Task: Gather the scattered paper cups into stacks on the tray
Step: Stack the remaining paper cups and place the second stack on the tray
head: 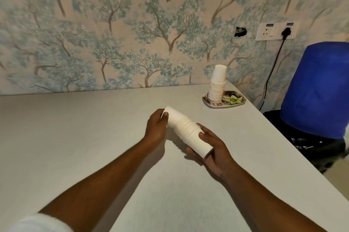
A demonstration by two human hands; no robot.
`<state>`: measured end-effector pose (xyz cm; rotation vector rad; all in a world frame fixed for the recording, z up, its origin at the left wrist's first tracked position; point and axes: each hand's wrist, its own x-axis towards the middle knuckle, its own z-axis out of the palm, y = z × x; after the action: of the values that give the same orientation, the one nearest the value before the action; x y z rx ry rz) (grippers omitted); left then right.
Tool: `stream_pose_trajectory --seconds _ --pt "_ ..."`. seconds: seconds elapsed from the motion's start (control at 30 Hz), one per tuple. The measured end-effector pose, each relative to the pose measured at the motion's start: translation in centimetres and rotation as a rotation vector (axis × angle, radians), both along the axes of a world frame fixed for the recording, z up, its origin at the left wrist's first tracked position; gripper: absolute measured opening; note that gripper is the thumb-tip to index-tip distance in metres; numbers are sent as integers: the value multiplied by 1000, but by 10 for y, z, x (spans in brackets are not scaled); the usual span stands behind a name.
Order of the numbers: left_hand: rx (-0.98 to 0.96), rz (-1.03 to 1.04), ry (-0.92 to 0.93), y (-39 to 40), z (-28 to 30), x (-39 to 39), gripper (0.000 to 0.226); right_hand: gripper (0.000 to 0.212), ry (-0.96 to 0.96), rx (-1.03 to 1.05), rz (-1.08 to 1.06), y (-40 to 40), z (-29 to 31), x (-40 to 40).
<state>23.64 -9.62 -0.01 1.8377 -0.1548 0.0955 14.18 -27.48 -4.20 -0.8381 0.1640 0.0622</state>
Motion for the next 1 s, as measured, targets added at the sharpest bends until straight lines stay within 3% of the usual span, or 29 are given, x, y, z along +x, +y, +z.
stream_pose_trajectory --seconds 0.33,0.53,0.63,0.77,0.9,1.0 --pt "53 -171 -90 6 5 -106 27 79 -67 -24 84 6 13 -60" --pt "56 -170 -69 3 0 -139 29 73 -69 -15 90 5 11 -76" --pt "1 -188 -15 3 -2 -155 44 66 -28 -22 76 4 12 -81" --pt "146 -174 -81 9 -8 -165 71 52 -22 -66 38 8 21 -86" --pt "116 -127 -78 18 -10 -163 74 52 0 -40 36 21 30 -93" --pt "-42 -179 2 24 -12 -153 76 61 9 4 75 18 38 -94"
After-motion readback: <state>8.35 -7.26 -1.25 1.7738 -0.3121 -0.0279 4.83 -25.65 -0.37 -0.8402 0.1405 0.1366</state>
